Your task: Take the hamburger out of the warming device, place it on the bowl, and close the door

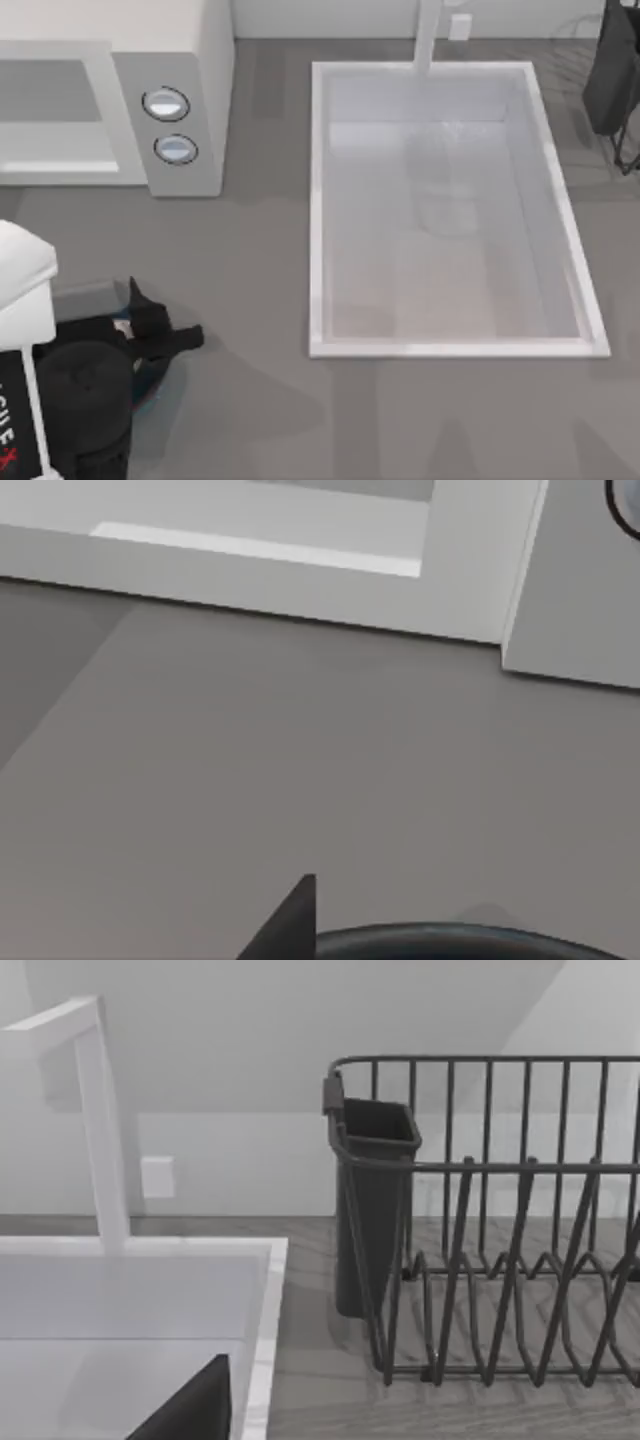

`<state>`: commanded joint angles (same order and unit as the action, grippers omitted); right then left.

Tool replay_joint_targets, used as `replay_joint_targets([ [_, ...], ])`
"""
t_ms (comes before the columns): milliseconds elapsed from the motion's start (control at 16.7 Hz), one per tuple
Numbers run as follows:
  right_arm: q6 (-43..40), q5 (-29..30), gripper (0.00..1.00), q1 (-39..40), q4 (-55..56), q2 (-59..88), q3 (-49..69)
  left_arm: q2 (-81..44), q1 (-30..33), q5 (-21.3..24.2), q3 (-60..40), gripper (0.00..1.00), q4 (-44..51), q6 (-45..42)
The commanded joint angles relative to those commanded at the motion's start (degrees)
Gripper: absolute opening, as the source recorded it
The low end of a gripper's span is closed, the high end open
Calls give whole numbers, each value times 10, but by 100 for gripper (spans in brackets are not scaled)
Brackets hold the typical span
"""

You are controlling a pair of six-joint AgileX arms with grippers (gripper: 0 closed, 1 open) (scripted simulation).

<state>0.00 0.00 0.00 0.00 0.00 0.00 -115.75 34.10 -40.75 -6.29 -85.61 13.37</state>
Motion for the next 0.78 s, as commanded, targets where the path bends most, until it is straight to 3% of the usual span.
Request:
replay_joint_targets([
  [180,0,0,100,0,0,0,0,0,0,0,0,98,0,0],
  [240,0,0,100,0,0,0,0,0,0,0,0,100,0,0],
  [780,0,0,100,0,0,0,0,26,1,6,-8,100,-15,15],
])
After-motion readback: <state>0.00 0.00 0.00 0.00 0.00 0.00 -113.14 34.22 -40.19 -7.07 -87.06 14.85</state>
